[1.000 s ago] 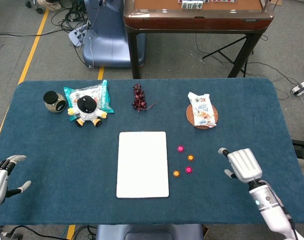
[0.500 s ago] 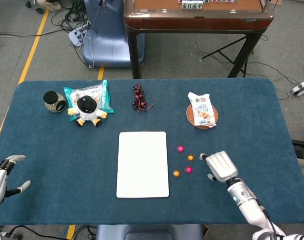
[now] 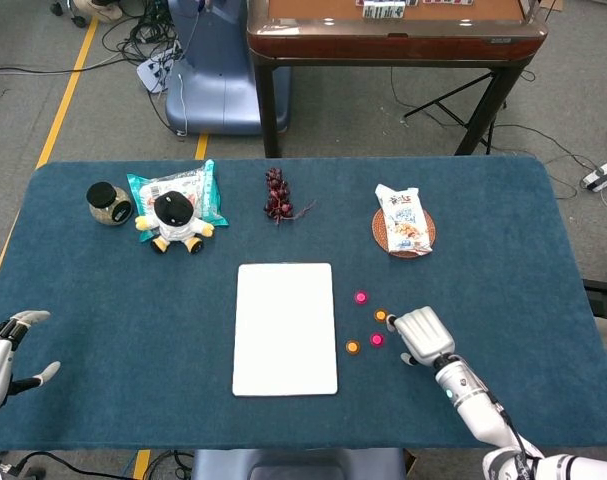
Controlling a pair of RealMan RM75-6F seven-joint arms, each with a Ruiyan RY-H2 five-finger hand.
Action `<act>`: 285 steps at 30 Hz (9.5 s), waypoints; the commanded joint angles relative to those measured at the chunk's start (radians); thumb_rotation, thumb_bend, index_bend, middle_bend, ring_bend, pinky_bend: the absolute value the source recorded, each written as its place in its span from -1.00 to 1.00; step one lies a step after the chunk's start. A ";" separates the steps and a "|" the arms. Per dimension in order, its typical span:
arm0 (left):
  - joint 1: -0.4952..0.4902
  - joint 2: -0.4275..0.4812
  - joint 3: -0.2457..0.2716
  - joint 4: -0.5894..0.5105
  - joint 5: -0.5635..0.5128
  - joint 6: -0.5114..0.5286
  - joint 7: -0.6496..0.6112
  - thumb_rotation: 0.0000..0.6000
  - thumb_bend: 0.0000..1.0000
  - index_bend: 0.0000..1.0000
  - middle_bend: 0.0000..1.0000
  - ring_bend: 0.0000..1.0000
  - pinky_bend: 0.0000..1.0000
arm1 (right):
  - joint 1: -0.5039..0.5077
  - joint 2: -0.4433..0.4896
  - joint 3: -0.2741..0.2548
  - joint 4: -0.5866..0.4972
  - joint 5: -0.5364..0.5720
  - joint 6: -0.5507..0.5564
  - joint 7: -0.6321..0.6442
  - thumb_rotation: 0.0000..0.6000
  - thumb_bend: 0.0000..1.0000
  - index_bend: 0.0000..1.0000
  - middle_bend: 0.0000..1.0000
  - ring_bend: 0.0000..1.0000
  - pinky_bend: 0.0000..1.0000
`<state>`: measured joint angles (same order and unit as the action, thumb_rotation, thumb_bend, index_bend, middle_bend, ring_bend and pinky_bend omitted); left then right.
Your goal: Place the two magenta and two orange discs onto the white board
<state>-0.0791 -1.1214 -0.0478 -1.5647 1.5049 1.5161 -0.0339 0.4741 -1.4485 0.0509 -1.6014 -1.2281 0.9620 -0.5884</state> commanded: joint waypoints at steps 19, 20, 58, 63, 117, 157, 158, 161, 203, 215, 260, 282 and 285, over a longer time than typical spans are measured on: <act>0.004 0.006 -0.002 0.000 -0.001 0.004 -0.016 1.00 -0.91 -0.34 -0.41 -0.32 0.04 | 0.075 -0.066 0.008 0.018 0.088 -0.026 -0.045 1.00 -0.61 -0.18 1.00 1.00 1.00; 0.004 0.006 -0.002 0.000 -0.001 0.005 -0.017 1.00 -0.91 -0.34 -0.41 -0.32 0.04 | 0.078 -0.067 0.009 0.017 0.095 -0.027 -0.049 1.00 -0.61 -0.18 1.00 1.00 1.00; 0.008 0.009 0.000 0.000 0.004 0.008 -0.022 1.00 -0.91 -0.34 -0.41 -0.32 0.04 | 0.130 -0.094 -0.023 0.036 0.172 -0.012 -0.055 1.00 -0.43 0.05 1.00 1.00 1.00; 0.008 0.008 0.000 0.001 0.003 0.006 -0.022 1.00 -0.91 -0.34 -0.41 -0.32 0.04 | 0.129 -0.079 -0.026 0.006 0.148 0.005 -0.039 1.00 -0.43 0.07 1.00 1.00 1.00; 0.021 0.026 -0.033 0.015 -0.063 0.001 -0.054 1.00 -0.91 -0.35 -0.41 -0.32 0.04 | 0.303 -0.076 0.085 -0.132 0.311 0.113 -0.295 1.00 -0.67 -0.18 1.00 1.00 1.00; 0.025 0.034 -0.028 0.010 -0.047 0.006 -0.075 1.00 -0.91 -0.35 -0.41 -0.32 0.04 | 0.392 -0.228 0.077 0.241 0.522 -0.016 -0.218 1.00 -0.63 -0.18 1.00 1.00 1.00; 0.026 0.035 -0.028 0.009 -0.046 0.007 -0.076 1.00 -0.91 -0.35 -0.41 -0.32 0.04 | 0.393 -0.230 0.076 0.245 0.523 -0.018 -0.216 1.00 -0.63 -0.18 1.00 1.00 1.00; 0.026 0.035 -0.027 0.008 -0.045 0.008 -0.077 1.00 -0.91 -0.35 -0.41 -0.32 0.04 | 0.396 -0.237 0.075 0.255 0.525 -0.023 -0.214 1.00 -0.62 -0.18 1.00 1.00 1.00; 0.025 0.040 -0.022 0.007 -0.038 0.000 -0.091 1.00 -0.91 -0.35 -0.41 -0.32 0.04 | 0.410 -0.265 0.068 0.314 0.537 -0.040 -0.196 1.00 -0.49 -0.13 1.00 1.00 1.00; 0.025 0.041 -0.022 0.007 -0.038 0.001 -0.093 1.00 -0.91 -0.35 -0.41 -0.32 0.04 | 0.402 -0.253 0.065 0.286 0.512 -0.028 -0.181 1.00 -0.43 0.06 1.00 1.00 1.00; 0.036 0.051 -0.041 0.017 -0.073 0.009 -0.122 1.00 -0.91 -0.35 -0.40 -0.32 0.04 | 0.420 -0.295 -0.036 -0.110 0.275 0.055 -0.348 1.00 -0.55 0.06 1.00 1.00 1.00; 0.036 0.052 -0.041 0.017 -0.075 0.004 -0.120 1.00 -0.91 -0.35 -0.40 -0.32 0.04 | 0.396 -0.218 -0.048 -0.160 0.249 0.123 -0.358 1.00 -0.76 -0.21 1.00 1.00 1.00; 0.036 0.049 -0.041 0.017 -0.075 0.004 -0.113 1.00 -0.91 -0.35 -0.40 -0.32 0.04 | 0.382 -0.182 -0.057 -0.181 0.250 0.144 -0.365 1.00 -0.72 -0.21 1.00 1.00 1.00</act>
<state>-0.0432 -1.0715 -0.0892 -1.5476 1.4299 1.5201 -0.1477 0.8641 -1.6431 -0.0007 -1.7724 -0.9785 1.0958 -0.9477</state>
